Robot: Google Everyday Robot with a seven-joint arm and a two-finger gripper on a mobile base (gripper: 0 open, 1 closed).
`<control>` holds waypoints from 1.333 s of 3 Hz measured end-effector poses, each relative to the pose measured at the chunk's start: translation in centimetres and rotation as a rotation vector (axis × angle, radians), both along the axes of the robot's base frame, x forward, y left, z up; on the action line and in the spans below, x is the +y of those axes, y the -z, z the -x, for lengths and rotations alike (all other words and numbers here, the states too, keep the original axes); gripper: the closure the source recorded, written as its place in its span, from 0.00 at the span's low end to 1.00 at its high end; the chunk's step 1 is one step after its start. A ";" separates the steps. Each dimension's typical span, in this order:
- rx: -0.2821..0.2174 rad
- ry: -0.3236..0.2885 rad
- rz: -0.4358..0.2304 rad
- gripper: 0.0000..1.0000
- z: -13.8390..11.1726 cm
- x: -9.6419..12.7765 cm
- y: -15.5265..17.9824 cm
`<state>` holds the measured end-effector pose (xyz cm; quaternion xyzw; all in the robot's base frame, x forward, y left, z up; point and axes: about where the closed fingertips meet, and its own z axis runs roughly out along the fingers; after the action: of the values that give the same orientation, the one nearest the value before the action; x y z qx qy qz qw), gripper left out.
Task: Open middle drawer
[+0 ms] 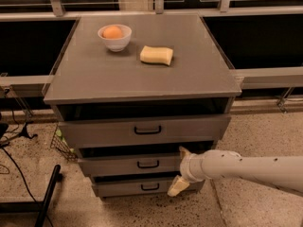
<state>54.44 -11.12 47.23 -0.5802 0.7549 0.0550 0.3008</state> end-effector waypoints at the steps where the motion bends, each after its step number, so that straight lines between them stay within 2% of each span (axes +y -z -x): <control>1: -0.023 -0.020 0.051 0.00 -3.4 -0.3 2.5; 4: -0.027 -0.024 0.046 0.00 -6.9 -0.4 5.3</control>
Offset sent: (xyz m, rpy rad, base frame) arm 0.0596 -0.0087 -0.0404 -0.0839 -0.0261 0.0178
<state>61.31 -11.53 41.89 -0.5969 0.7446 0.0333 0.2970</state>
